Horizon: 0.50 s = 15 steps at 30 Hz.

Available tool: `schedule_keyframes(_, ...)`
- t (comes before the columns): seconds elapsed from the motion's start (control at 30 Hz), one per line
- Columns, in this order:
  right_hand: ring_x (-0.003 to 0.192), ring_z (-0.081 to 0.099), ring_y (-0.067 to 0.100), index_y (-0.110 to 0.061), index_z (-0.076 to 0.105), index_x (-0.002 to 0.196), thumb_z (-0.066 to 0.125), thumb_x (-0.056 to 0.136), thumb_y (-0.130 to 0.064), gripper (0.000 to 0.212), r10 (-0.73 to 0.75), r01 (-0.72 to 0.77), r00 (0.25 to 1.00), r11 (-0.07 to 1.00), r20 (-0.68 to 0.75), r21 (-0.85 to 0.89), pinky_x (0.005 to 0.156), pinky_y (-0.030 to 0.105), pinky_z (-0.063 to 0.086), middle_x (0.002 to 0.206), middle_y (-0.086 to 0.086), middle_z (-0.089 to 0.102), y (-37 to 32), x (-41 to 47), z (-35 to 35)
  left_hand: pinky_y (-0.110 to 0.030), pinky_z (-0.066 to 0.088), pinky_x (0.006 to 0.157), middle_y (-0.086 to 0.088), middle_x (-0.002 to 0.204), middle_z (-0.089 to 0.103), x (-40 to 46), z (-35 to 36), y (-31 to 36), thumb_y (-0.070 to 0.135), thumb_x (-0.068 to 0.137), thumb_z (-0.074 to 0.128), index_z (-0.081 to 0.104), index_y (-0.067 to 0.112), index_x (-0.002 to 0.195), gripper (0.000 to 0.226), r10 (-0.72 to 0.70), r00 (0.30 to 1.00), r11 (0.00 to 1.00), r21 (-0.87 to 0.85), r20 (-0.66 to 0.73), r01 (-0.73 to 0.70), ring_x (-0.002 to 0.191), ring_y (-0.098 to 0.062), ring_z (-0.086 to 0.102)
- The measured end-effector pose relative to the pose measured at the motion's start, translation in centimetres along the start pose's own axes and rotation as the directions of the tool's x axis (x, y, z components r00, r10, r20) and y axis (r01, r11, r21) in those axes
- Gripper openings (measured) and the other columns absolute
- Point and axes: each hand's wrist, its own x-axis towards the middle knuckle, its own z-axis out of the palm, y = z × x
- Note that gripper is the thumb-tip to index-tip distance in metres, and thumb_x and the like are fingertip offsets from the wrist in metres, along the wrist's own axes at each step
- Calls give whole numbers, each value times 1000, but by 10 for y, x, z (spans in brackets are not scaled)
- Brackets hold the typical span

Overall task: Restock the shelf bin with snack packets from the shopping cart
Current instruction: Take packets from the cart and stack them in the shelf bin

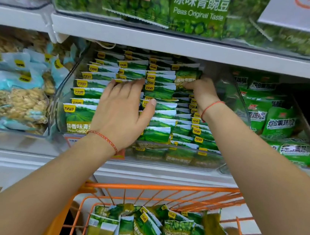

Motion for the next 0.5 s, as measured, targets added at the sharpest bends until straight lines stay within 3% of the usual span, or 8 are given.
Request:
schedule_keyframes(0.1,132,39,25,2,34,142,58,92,-8,57,38,-38,999,999,36,-10,91,21,32,147,13,39,4,-1,2,-41,23,112,-9,125,59,0,0,0,47,96,24,42,10,138,59,-1,1000,1000,5,-4,1,116,-26,51)
schedule_keyframes(0.27,135,35,24,-2,23,148,50,96,-3,59,-17,18,1000,999,20,-34,94,19,30,152,11,30,12,-4,6,-41,23,112,-9,124,59,0,1,0,47,95,24,43,10,137,59,1,1000,1000,2,-12,-1,116,-27,51)
schedule_keyframes(0.4,118,45,18,-10,11,152,42,97,1,64,-85,88,996,992,39,-93,87,23,36,153,7,27,16,-7,9,-40,22,112,-8,125,59,0,2,0,48,94,22,45,10,136,61,1,1000,1000,-1,-23,-1,116,-26,51)
schedule_keyframes(0.5,115,52,25,-17,9,153,45,96,-2,69,-122,120,993,981,0,-150,85,28,42,144,7,41,19,-11,9,-40,22,113,-8,125,59,0,3,0,48,94,22,45,10,136,61,1,1000,1000,-8,-27,-1,116,-26,51)
